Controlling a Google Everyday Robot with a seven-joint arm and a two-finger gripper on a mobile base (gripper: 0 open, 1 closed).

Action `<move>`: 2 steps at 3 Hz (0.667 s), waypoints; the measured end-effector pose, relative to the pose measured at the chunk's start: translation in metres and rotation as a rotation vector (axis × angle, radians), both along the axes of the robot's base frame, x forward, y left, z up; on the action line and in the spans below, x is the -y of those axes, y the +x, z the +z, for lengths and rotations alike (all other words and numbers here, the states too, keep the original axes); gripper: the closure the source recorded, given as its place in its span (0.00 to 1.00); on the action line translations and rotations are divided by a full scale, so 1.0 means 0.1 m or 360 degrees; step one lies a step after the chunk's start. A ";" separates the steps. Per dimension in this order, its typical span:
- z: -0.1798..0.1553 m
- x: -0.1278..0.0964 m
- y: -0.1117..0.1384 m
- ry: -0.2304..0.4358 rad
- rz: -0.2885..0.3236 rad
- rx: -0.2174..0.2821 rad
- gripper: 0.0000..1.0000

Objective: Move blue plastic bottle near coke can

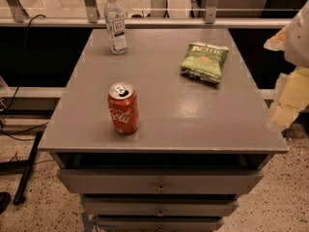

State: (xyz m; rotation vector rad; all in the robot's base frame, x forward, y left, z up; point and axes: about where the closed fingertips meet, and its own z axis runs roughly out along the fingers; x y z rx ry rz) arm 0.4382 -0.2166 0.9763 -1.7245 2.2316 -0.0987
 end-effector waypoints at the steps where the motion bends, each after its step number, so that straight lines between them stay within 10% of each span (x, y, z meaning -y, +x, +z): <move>1: 0.00 0.00 0.00 0.0000 0.0000 0.0000 0.00; 2: 0.03 -0.15 0.21 0.0046 0.0055 0.0032 0.00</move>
Offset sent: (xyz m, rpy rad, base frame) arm 0.0546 0.0373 0.0036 0.0765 -0.0346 0.0932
